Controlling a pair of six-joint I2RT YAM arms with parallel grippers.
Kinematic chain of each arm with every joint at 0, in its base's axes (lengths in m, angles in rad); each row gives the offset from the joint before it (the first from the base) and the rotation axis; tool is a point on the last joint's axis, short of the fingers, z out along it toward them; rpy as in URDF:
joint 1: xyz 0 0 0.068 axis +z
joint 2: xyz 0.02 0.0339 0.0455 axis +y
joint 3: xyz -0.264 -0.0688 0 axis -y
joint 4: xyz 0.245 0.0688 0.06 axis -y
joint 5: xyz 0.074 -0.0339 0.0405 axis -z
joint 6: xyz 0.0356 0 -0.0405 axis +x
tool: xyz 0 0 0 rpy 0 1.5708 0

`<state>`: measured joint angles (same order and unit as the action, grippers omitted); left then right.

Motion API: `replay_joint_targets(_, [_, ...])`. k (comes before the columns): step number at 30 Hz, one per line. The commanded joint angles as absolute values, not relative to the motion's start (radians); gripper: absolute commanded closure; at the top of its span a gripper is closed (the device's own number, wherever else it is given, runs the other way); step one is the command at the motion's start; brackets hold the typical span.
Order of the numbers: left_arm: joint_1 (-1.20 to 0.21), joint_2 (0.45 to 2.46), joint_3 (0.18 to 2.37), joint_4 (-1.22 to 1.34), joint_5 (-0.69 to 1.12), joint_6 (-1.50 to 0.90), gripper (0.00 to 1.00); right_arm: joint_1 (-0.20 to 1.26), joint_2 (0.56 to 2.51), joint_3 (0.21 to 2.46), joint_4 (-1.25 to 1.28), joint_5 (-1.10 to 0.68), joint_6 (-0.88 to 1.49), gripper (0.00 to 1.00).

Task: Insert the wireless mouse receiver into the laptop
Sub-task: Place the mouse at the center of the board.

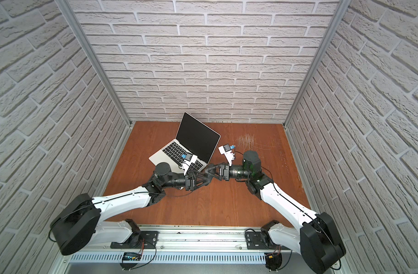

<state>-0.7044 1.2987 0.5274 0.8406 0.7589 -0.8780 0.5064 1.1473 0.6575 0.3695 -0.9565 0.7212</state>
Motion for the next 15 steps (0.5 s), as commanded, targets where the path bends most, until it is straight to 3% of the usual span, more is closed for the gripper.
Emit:
replay_joint_targets(1, [-0.686,1.300,0.501,0.902,0.693,-0.899,0.21,0.534,1.135,0.692,0.248,-0.910,0.585,0.65])
replay_joint_targets(6, [-0.677,1.259,0.476,0.802,0.672,-0.832,0.02,0.534,1.170,0.715,0.132,-0.820,0.504,0.68])
replay_joint_targets(11, [-0.655,1.177,0.438,0.538,0.600,-0.687,0.02,0.533,1.223,0.739,-0.005,-0.698,0.410,0.69])
replay_joint_targets(15, [-0.631,1.048,0.411,0.233,0.398,-0.531,0.02,0.579,1.309,0.813,-0.209,-0.470,0.282,0.72])
